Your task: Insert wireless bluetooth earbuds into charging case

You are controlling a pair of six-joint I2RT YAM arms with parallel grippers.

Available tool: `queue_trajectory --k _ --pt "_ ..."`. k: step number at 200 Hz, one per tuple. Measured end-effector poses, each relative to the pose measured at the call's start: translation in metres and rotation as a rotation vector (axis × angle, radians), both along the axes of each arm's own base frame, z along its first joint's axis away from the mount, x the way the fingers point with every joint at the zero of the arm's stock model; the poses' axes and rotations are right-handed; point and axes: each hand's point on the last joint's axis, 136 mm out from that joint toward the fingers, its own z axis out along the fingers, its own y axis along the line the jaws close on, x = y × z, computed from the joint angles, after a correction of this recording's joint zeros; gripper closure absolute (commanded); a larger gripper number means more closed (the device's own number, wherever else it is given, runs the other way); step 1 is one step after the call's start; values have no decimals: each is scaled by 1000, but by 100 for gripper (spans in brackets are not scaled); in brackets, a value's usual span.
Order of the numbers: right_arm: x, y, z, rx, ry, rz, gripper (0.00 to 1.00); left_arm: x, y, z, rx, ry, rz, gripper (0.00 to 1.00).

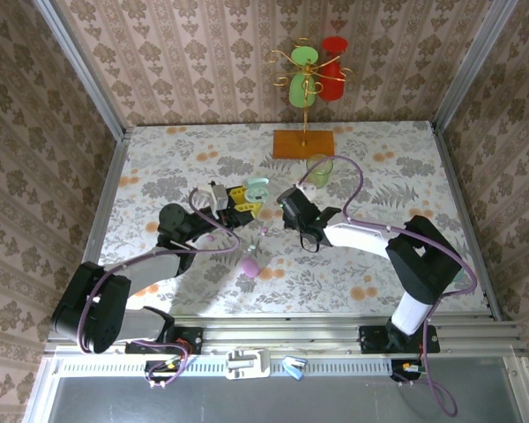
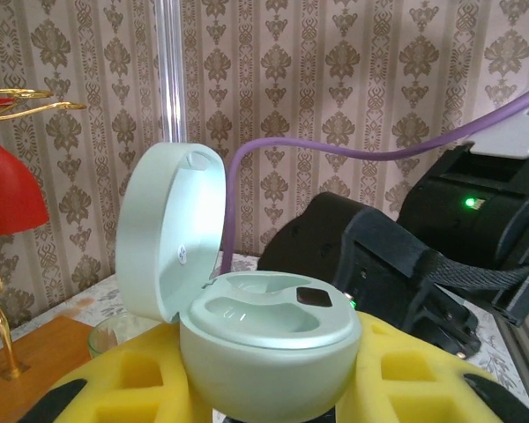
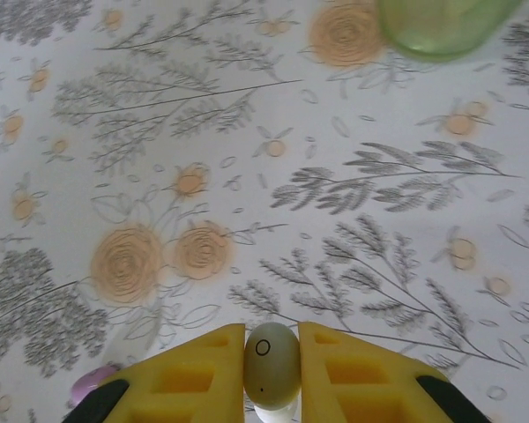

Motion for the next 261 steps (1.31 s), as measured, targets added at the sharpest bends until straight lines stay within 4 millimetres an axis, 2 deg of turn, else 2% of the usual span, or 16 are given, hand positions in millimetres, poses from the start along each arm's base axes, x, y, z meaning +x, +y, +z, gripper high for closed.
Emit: queue_trajectory --k 30,56,103,136,162,181,219,261 --pt "-6 -13 -3 -40 -13 -73 83 1 0 0 -2 1 6 90" --pt "-8 -21 3 -42 -31 -106 83 3 1 0 -3 1 21 90" --pt "-17 -23 34 34 -79 -82 82 15 0 -8 16 -15 87 90" --pt "-25 -6 79 139 -147 27 82 24 -7 -28 65 -16 130 90" --pt "-35 8 123 241 -224 125 82 27 -12 -34 86 -34 149 90" --pt "-40 17 148 301 -272 185 82 31 -13 -39 98 -37 169 90" --pt "-44 38 172 375 -309 291 83 34 -21 -41 119 -45 193 90" --pt "-39 63 193 449 -344 368 82 34 -26 -42 132 -50 206 90"
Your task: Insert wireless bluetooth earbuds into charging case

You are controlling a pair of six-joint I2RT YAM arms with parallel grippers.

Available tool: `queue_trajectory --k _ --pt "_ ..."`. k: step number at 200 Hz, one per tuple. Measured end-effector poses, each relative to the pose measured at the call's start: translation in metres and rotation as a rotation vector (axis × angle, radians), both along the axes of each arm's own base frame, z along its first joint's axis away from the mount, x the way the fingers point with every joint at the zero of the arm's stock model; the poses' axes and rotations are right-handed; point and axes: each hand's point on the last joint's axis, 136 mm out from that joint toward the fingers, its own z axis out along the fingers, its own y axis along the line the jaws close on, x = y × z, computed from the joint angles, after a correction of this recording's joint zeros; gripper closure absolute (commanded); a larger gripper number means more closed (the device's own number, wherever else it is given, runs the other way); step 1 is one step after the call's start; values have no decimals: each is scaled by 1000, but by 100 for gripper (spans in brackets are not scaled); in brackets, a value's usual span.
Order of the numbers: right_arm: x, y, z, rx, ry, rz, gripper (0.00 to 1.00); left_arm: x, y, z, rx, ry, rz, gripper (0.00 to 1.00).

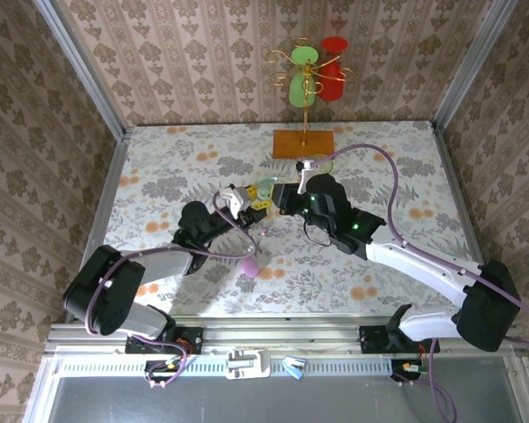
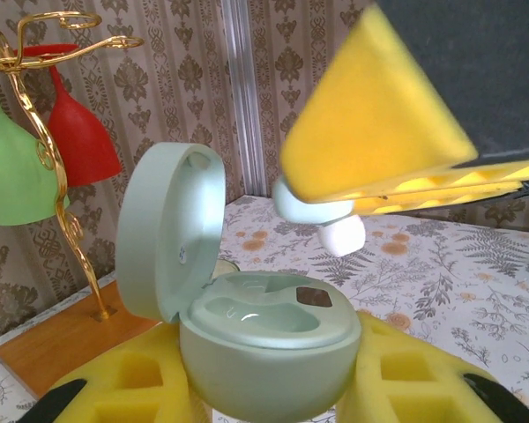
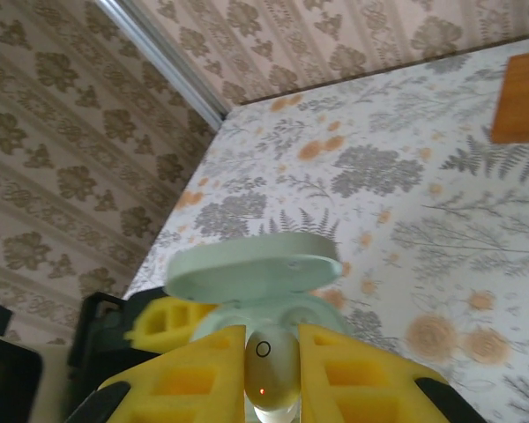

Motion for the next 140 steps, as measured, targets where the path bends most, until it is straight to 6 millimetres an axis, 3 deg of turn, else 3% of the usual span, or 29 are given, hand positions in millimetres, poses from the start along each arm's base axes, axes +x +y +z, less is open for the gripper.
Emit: queue_trajectory --k 39,140 --pt "3 15 -5 10 7 42 82 1 -1 0 3 -3 11 90" --pt "9 30 -20 28 31 60 83 8 0 -10 24 33 53 90"
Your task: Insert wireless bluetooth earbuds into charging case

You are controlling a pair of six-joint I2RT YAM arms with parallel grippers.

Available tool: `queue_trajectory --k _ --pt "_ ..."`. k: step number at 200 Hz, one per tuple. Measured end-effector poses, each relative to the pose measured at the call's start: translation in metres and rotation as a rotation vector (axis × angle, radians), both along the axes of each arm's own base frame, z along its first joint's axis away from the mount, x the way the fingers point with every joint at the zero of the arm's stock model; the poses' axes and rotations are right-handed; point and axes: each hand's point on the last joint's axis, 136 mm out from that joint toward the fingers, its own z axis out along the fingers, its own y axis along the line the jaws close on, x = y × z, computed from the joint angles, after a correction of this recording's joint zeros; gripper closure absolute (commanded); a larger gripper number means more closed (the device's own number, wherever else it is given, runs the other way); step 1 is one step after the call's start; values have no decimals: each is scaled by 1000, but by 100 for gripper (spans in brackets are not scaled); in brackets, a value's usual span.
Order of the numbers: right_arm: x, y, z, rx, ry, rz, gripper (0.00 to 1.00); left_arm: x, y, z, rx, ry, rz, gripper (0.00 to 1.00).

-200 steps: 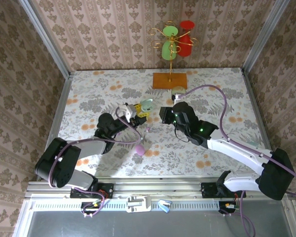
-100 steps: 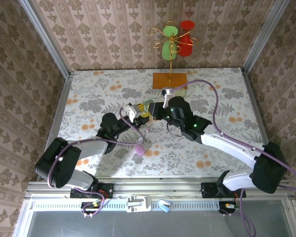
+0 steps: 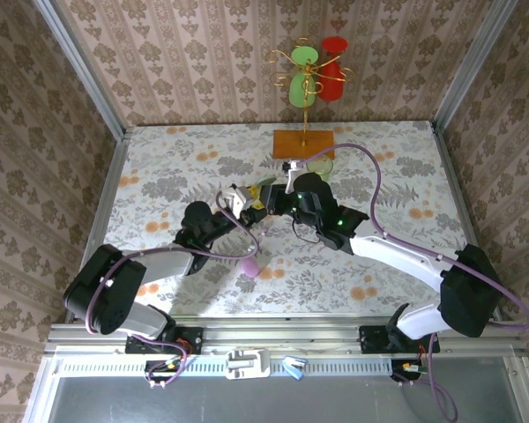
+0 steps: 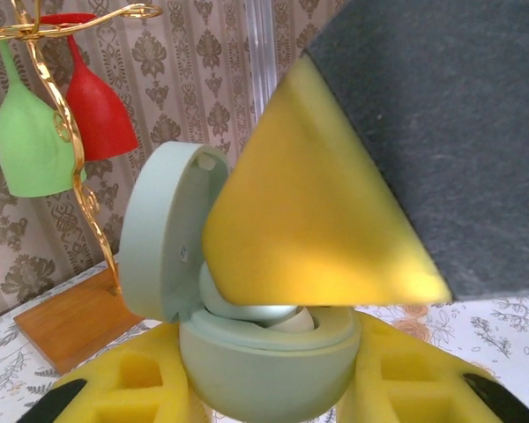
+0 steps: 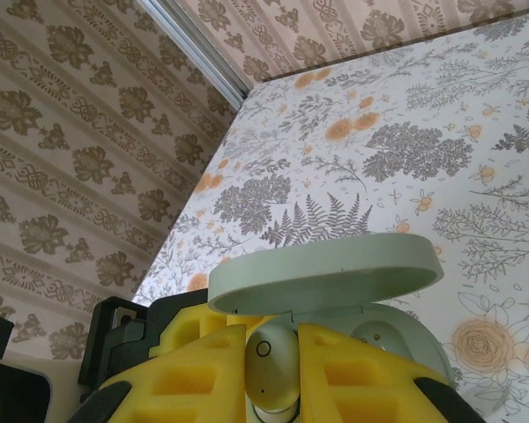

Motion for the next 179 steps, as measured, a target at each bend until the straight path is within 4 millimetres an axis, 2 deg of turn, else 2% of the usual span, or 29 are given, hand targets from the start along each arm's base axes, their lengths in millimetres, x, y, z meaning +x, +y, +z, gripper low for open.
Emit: queue_trajectory --k 78,145,179 --pt "-2 3 3 37 -3 1 61 4 1 -1 -4 10 27 90" --pt "-13 -12 23 58 -44 -11 51 5 1 8 -60 4 26 90" --pt "-25 -29 26 61 -82 -25 47 11 11 12 -84 -3 42 90"
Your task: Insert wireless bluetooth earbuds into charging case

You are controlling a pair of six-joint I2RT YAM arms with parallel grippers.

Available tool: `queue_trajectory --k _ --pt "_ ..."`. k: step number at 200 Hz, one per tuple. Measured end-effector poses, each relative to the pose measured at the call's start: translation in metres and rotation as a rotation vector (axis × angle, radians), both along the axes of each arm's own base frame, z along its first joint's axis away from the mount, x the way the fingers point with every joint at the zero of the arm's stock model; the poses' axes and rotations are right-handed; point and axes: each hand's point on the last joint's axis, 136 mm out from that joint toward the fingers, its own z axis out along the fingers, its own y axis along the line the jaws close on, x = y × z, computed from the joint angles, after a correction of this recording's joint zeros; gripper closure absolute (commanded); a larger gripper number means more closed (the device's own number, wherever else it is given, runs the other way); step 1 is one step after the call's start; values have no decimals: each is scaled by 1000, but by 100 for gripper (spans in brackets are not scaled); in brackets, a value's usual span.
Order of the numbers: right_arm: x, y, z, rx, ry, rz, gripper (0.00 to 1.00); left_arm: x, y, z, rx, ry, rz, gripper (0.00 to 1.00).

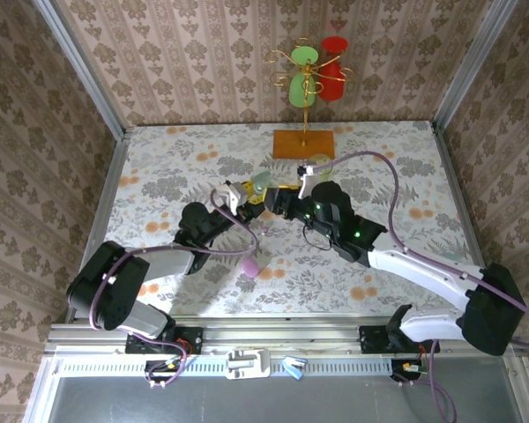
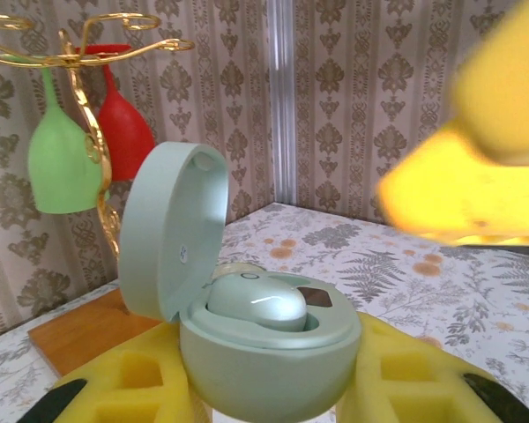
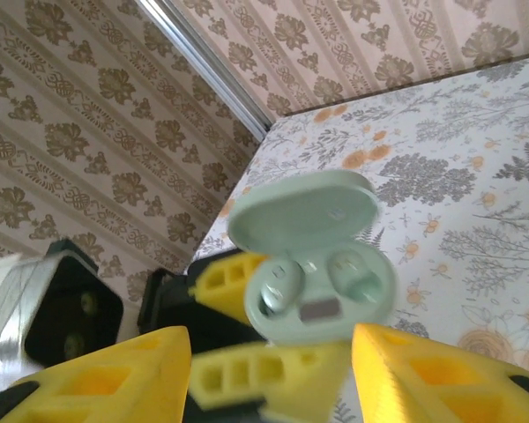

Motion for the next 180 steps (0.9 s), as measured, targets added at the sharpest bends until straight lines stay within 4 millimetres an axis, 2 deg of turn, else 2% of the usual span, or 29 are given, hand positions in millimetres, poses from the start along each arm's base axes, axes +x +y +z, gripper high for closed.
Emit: queue_trajectory --k 41,58,78,110,144,180 --pt "-13 -35 -5 -19 -35 -83 46 7 25 -7 6 15 59 90" --pt "-12 -43 -16 -39 -14 -107 46 6 35 1 -6 -4 78 90" --pt "-10 -44 -39 -70 46 -117 46 1 42 19 -28 -41 88 90" --pt "-9 -29 -89 -119 188 -69 48 -11 49 46 -64 -101 88 90" --pt "-14 -3 -150 -183 387 21 49 -19 53 59 -73 -121 90 90" --pt "-26 40 -180 -180 526 129 49 -22 55 60 -61 -114 95 90"
